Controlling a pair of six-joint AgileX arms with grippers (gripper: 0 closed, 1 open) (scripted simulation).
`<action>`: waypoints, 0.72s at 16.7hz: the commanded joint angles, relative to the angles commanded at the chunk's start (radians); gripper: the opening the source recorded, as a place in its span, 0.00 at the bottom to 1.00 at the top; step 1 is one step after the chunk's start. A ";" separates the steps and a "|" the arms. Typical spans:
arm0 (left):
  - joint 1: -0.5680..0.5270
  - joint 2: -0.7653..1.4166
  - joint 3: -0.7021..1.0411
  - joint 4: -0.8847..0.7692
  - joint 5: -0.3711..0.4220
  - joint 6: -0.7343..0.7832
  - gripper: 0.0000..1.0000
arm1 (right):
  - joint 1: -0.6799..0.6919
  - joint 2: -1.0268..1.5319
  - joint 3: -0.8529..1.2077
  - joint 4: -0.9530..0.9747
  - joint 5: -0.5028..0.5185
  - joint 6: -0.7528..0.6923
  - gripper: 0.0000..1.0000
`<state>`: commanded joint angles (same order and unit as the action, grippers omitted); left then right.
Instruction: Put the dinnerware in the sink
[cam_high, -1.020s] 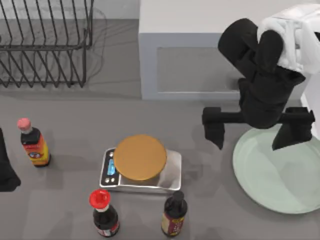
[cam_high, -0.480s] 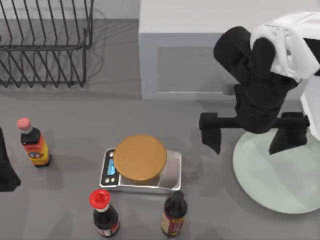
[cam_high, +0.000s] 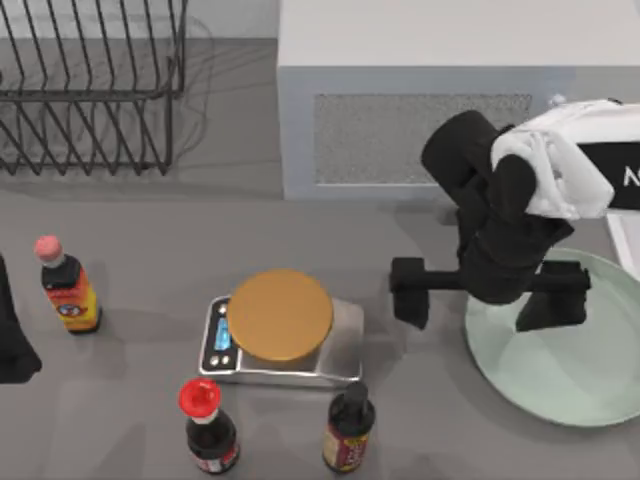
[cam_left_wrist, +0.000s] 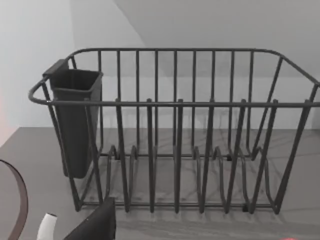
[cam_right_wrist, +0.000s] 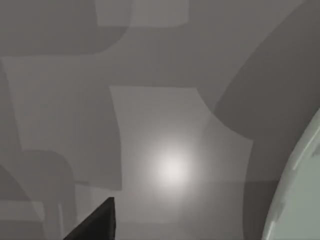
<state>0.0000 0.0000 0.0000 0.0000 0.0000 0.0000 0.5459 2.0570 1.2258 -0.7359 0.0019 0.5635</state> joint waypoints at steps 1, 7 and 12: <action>0.000 0.000 0.000 0.000 0.000 0.000 1.00 | 0.000 0.005 -0.006 0.007 0.000 0.000 1.00; 0.000 0.000 0.000 0.000 0.000 0.000 1.00 | 0.000 0.005 -0.006 0.007 0.000 0.000 0.77; 0.000 0.000 0.000 0.000 0.000 0.000 1.00 | 0.000 0.005 -0.006 0.007 0.000 0.000 0.40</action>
<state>0.0000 0.0000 0.0000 0.0000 0.0000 0.0000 0.5463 2.0619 1.2199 -0.7288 0.0019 0.5638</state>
